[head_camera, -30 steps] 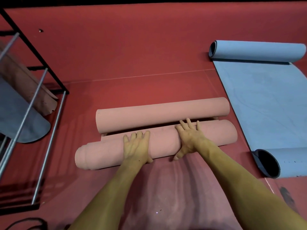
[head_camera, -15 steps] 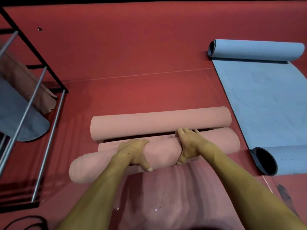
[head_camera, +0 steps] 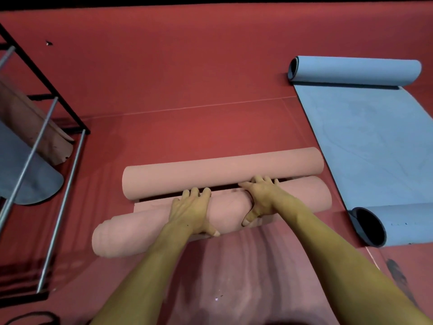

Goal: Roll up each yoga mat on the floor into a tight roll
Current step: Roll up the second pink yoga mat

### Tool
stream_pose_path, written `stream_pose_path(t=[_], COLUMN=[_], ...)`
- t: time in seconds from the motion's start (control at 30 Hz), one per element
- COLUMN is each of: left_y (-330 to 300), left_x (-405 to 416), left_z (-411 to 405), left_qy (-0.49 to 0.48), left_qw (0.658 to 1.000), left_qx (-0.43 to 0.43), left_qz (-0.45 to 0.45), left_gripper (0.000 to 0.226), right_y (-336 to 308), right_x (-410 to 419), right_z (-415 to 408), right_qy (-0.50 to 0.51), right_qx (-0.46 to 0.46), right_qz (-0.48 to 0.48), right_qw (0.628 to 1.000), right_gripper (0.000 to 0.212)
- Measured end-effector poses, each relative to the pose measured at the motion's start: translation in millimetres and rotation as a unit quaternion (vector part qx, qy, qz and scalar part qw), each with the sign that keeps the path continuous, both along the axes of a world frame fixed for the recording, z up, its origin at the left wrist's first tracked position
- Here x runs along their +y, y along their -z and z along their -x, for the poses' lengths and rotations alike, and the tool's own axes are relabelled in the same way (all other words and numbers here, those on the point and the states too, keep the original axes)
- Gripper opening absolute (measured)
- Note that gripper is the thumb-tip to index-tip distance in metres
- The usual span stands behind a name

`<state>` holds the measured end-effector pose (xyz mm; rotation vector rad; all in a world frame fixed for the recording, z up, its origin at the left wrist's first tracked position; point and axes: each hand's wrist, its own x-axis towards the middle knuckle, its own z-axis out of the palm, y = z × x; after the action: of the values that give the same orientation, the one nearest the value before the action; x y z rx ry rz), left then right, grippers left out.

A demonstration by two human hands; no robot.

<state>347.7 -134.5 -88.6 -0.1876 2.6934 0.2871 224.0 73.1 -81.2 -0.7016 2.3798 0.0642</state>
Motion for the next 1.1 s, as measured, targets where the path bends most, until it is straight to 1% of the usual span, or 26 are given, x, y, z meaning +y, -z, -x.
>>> stream_pose_path(t=[0.13,0.23,0.3,0.4,0.5,0.57,0.63,0.73,0.8,0.87,0.97,1.03,1.1], left_y=[0,0,0,-3,-7,-8,-6,-4,-4,-6,-11,-10,-5], left_x=[-7,-10,-8,-7,-11,-15,-18,-20,-21,-22,-16,-9,-4], left_z=[7,5,4,5,9,12,13,13,12,13,17,16,12], left_qy=[-0.018,-0.017,-0.013,-0.016,-0.049,-0.063,-0.069,-0.063,-0.058,-0.049,-0.029,-0.022,-0.025], left_qw=[1.000,1.000,1.000,1.000,0.998,0.997,0.996,0.997,0.998,0.999,1.000,0.999,0.998], left_qx=[-0.001,0.014,0.018,0.020,0.030,0.033,0.030,0.021,0.014,0.007,-0.005,-0.003,0.016], left_qz=[-0.012,0.009,0.017,0.008,-0.026,-0.043,-0.054,-0.042,-0.030,-0.021,0.010,0.033,0.051], left_gripper=[0.108,0.112,0.110,0.106,0.101,0.095,0.095,0.097,0.093,0.087,0.082,0.090,0.101], right_y=[-4,-6,-8,-8,-6,-6,-7,-8,-8,-5,3,5,6], right_x=[-2,-5,-8,-9,-4,-2,-2,-4,-6,-10,-11,-12,-11], right_z=[3,3,0,0,2,4,5,6,4,-1,-4,-2,-2], right_qy=[0.006,0.011,0.020,0.034,0.049,0.038,0.021,0.027,0.034,0.020,0.008,0.007,-0.004], right_qx=[-0.001,-0.022,-0.031,-0.003,0.025,0.032,0.031,0.012,-0.009,-0.004,0.058,0.081,0.084], right_qz=[-0.002,-0.016,-0.024,-0.029,-0.004,0.003,0.000,0.001,-0.013,-0.037,-0.037,-0.034,-0.034], right_qw=[1.000,1.000,0.999,0.999,0.998,0.999,0.999,1.000,0.999,0.999,0.998,0.996,0.996], right_gripper=[0.129,0.135,0.135,0.120,0.105,0.100,0.099,0.107,0.126,0.143,0.148,0.148,0.151])
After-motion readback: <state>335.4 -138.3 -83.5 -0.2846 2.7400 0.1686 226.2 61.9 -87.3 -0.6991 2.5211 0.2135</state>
